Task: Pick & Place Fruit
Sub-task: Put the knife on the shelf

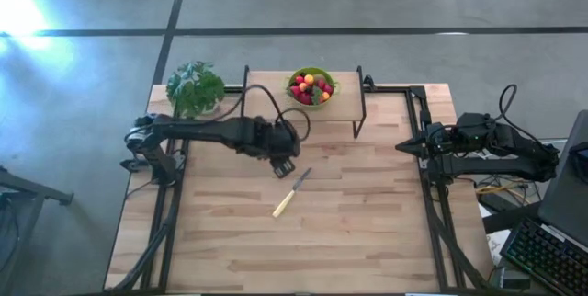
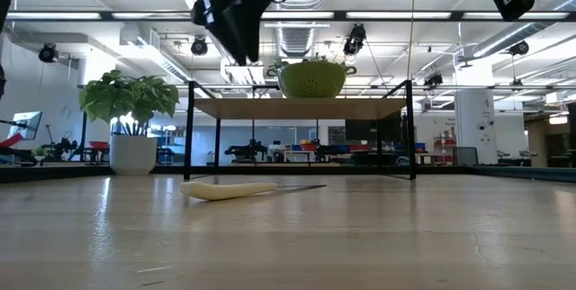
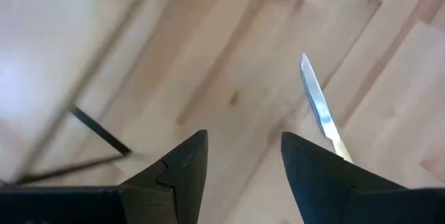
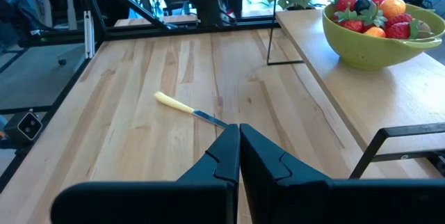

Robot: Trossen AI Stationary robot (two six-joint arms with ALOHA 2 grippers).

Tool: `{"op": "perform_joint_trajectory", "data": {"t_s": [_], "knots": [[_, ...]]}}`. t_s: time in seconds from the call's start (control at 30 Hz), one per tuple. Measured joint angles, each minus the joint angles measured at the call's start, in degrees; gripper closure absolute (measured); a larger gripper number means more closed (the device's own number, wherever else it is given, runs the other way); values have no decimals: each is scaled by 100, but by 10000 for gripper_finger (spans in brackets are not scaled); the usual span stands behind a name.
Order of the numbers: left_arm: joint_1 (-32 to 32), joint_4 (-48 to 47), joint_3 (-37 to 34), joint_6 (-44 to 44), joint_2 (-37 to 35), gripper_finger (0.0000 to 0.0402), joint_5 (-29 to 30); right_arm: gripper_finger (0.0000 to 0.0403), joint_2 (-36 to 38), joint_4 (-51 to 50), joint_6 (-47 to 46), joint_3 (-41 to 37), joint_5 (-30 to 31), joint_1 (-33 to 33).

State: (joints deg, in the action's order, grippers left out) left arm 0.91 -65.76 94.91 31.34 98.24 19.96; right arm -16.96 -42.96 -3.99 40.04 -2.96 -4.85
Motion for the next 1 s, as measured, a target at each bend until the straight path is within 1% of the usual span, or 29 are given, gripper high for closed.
{"op": "perform_joint_trajectory", "data": {"t_s": [0.17,0.33,0.47,0.63,0.7,0.87,1.0], "knots": [[293,72,-381,459,9,213,-312,394,1,2,0,-1,0,-1],[522,417,-830,1041,9,213,-533,394,0,1,-1,1,0,0],[640,1040,-1276,1256,9,213,-778,394,-1,0,0,1,0,1],[761,1897,-1858,1300,9,213,-1488,394,0,0,0,0,0,0],[817,2243,-2108,1416,9,213,-1673,394,1,1,0,1,0,-1],[958,2883,-2615,1842,9,213,-1807,394,1,1,0,0,0,0],[1050,3394,-2895,1980,9,213,-1883,394,1,2,0,-1,0,0]]}}
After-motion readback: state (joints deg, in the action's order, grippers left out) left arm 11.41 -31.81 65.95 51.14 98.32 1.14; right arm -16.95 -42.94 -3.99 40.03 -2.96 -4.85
